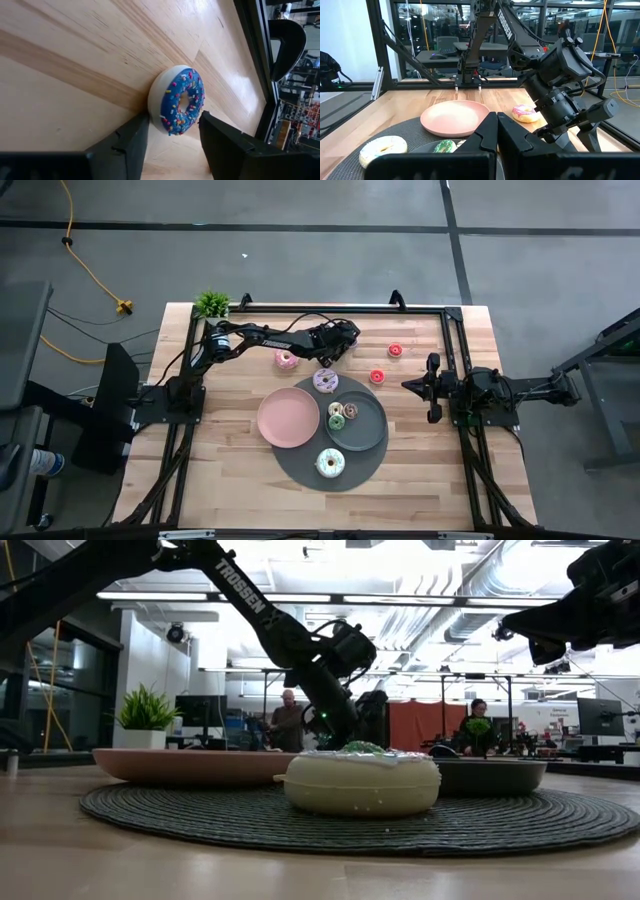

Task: Pick & Place donuts
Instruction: Put the small violet donut on the black plate, then put the bottom small red donut on the black plate

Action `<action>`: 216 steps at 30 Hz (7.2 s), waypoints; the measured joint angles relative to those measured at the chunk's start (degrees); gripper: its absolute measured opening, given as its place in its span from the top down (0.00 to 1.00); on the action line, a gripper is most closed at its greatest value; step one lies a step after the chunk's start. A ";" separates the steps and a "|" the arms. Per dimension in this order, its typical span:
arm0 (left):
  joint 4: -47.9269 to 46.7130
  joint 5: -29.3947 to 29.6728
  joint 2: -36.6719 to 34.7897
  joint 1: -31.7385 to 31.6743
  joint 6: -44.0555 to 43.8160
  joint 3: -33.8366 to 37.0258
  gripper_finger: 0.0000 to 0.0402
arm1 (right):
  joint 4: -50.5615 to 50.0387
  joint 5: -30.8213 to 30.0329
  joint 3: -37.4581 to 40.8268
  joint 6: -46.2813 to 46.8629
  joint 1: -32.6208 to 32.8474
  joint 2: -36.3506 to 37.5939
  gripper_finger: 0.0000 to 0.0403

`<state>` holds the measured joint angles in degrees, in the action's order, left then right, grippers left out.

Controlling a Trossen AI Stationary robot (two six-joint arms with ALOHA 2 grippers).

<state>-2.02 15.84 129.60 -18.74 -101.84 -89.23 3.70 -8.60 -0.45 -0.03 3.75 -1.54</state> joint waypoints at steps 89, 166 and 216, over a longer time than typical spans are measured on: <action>-11.50 -54.00 -6.67 11.69 61.72 -0.07 0.82 | 0.00 0.00 -0.02 0.00 0.00 0.02 1.00; -1.02 -36.85 -10.08 2.12 60.87 -0.03 0.42 | -0.01 0.00 -0.02 0.00 0.01 -0.24 1.00; -17.07 -35.78 8.37 2.25 55.33 -20.68 0.28 | 0.00 -0.02 -0.02 0.00 0.00 -0.35 1.00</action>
<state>-19.09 -19.94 137.97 -16.49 -46.51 -109.91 3.71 -8.62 -0.47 -0.03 3.75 -1.89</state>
